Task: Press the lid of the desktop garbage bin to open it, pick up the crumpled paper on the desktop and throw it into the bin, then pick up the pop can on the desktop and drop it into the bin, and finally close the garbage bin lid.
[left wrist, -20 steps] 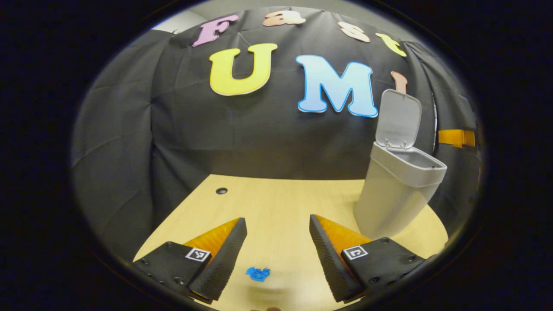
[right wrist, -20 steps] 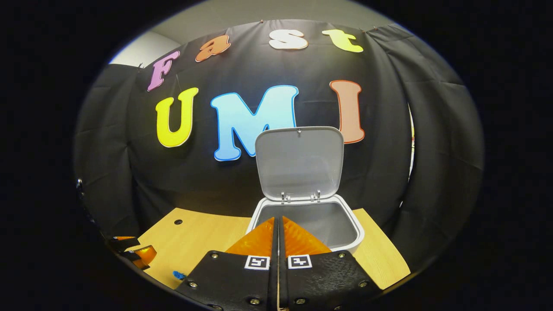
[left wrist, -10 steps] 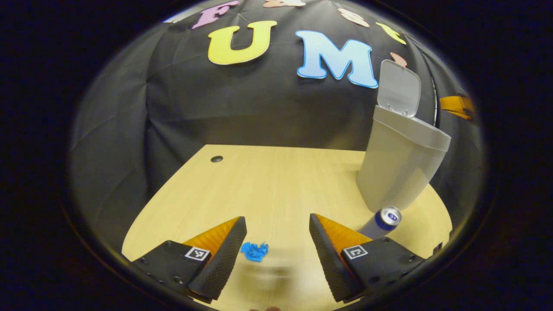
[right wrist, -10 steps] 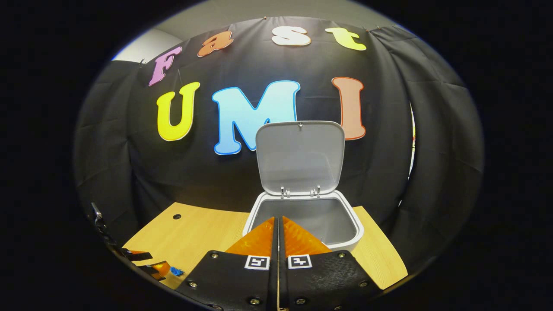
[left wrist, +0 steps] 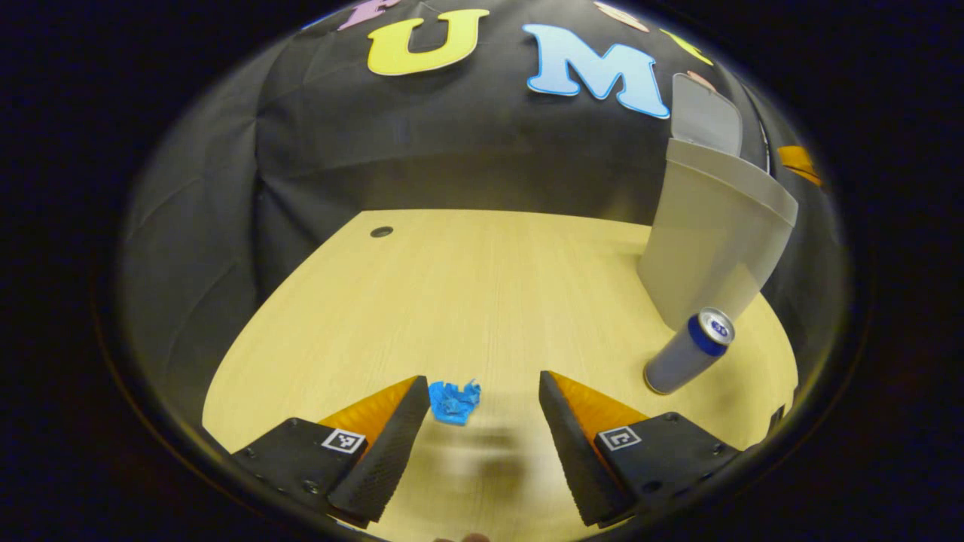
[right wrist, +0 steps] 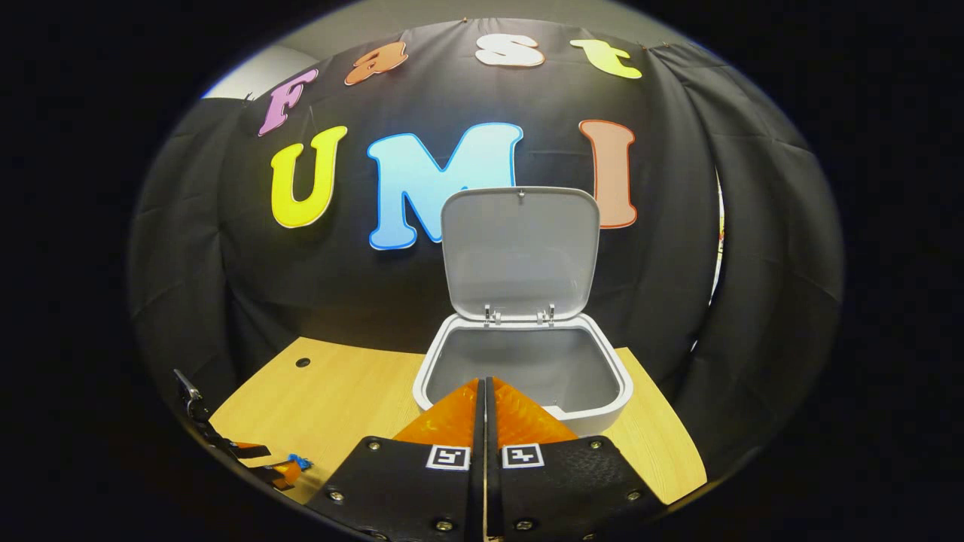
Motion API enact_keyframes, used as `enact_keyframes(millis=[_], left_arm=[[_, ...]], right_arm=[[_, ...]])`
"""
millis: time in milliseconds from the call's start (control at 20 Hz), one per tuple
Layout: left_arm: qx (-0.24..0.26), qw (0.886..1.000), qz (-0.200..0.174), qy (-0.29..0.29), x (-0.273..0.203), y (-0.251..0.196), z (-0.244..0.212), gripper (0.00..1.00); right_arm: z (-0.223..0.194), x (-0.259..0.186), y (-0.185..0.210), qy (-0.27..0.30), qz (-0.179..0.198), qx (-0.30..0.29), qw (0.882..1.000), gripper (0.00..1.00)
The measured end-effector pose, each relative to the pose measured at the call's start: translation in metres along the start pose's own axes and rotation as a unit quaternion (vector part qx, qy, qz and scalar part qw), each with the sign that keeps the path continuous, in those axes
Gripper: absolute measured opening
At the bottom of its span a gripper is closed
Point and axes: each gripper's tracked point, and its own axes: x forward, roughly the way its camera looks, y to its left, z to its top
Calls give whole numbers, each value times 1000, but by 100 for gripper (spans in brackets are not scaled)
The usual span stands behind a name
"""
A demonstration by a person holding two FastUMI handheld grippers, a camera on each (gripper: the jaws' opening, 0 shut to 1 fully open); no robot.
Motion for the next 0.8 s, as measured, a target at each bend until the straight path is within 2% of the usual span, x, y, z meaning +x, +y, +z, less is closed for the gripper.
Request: enact_keyframes(millis=[350, 800], left_arm=[[-14, 999, 25, 27, 23, 23, -21, 97], [-7, 998, 17, 62, 60, 34, -38, 96]], right_arm=[[-11, 9, 2, 19, 1, -6, 1000, 1], [-21, 13, -7, 39, -17, -9, 999, 1]])
